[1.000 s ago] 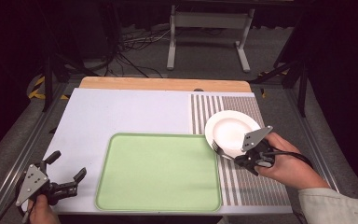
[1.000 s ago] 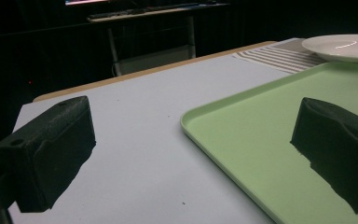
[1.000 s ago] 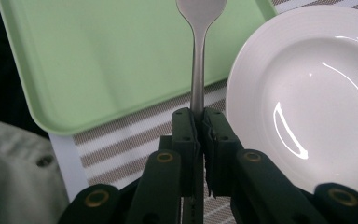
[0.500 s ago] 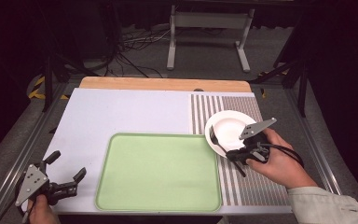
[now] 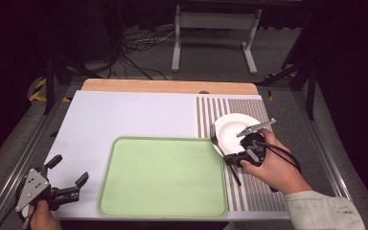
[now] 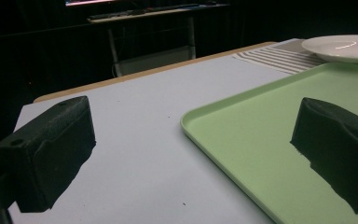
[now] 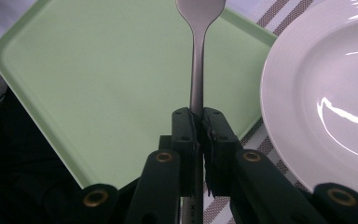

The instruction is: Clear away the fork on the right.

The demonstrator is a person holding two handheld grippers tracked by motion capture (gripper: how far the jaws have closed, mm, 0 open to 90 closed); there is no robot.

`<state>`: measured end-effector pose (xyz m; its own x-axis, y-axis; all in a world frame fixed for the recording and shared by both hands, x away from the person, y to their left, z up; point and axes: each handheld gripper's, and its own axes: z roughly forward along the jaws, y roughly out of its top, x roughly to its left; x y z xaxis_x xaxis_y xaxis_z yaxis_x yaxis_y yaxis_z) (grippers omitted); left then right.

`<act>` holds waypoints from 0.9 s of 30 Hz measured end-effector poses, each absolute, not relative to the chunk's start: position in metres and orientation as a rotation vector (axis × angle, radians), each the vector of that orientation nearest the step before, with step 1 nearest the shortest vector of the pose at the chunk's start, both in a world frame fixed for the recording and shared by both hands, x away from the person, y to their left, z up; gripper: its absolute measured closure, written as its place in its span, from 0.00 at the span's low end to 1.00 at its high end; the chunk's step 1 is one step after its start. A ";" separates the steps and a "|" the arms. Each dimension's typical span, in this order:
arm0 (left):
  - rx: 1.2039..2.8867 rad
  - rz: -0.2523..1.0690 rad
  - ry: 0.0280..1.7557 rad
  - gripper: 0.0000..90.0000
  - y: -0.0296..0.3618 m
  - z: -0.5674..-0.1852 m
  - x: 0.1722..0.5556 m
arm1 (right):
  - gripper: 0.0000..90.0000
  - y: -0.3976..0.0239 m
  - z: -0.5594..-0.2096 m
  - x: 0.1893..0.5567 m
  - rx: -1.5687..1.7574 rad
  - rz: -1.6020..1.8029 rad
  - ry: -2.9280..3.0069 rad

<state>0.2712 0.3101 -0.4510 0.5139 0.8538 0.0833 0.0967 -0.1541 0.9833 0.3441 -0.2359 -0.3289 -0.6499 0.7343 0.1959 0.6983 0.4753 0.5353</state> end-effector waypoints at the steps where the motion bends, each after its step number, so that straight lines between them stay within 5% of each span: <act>1: 1.603 0.820 0.832 0.00 0.310 -0.451 0.271 | 0.94 -0.233 -0.329 0.344 1.304 0.909 2.640; 27: 1.608 0.818 0.829 0.00 0.310 -0.451 0.271 | 0.94 -0.174 -0.359 0.358 1.624 0.685 2.598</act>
